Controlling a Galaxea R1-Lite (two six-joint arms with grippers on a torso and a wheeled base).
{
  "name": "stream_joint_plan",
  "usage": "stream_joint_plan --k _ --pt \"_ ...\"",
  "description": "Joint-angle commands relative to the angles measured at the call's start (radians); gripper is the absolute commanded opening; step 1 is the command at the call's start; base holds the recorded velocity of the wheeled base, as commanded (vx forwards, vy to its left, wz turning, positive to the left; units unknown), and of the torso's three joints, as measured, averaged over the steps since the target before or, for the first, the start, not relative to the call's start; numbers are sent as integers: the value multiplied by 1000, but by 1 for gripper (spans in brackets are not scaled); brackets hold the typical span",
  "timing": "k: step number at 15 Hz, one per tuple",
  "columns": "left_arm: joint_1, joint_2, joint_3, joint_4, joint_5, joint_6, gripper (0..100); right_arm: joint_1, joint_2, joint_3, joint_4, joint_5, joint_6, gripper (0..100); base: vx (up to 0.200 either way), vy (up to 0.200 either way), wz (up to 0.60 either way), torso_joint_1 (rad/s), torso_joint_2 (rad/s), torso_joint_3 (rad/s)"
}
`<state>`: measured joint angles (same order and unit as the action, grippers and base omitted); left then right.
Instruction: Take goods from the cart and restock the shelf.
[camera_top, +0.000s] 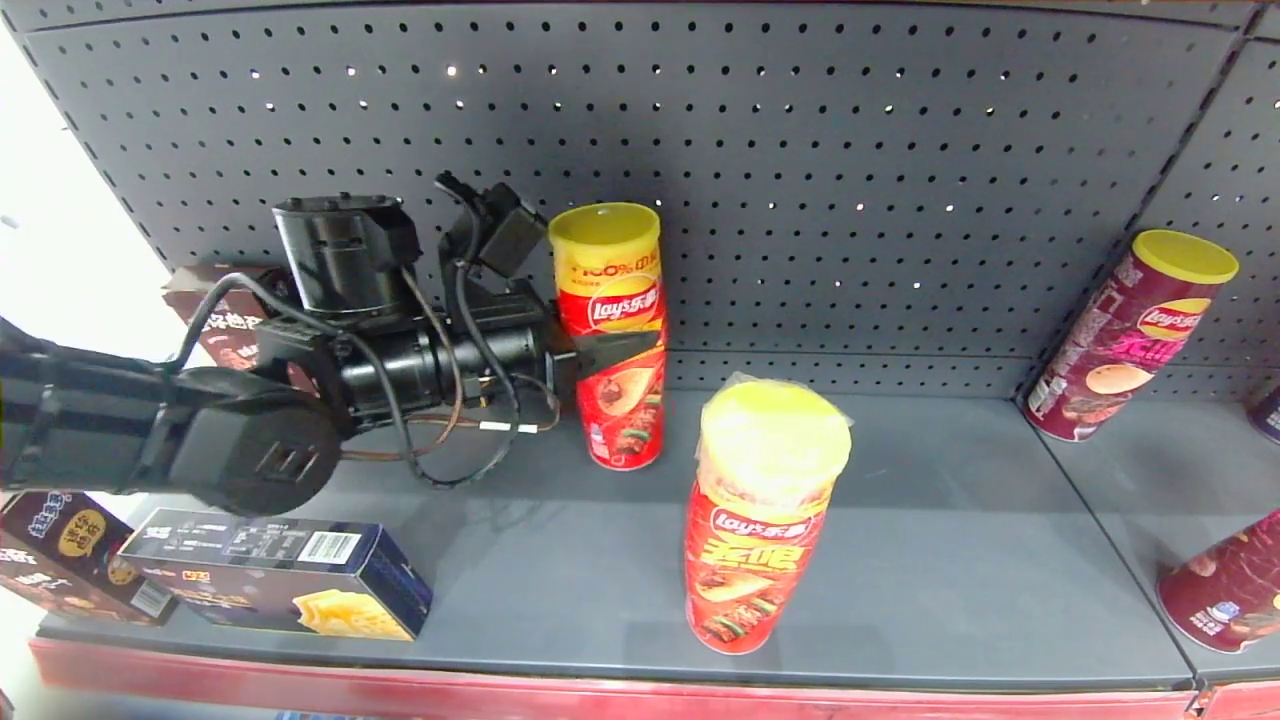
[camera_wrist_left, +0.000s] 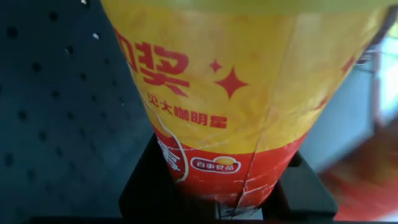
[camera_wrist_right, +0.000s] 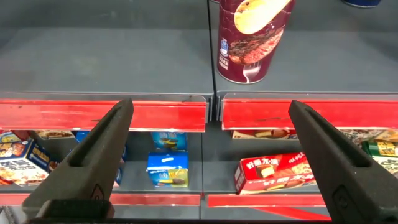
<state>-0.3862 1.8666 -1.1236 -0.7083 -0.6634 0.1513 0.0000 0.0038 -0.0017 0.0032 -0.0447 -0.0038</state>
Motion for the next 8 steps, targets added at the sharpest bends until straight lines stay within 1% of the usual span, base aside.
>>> stream_joint_plan --k 1,4,6,8 --pt "-7 160 -139 -2 1 21 0 0 2 0 0 0 -1 100 0 0 0 0 0 0" --pt "-16 217 -223 -2 -1 21 0 0 2 0 0 0 -1 100 0 0 0 0 0 0" --pt "-31 236 -254 0 -2 22 0 0 2 0 0 0 -1 100 0 0 0 0 0 0" --pt "-46 249 -263 0 -2 22 0 0 2 0 0 0 -1 100 0 0 0 0 0 0"
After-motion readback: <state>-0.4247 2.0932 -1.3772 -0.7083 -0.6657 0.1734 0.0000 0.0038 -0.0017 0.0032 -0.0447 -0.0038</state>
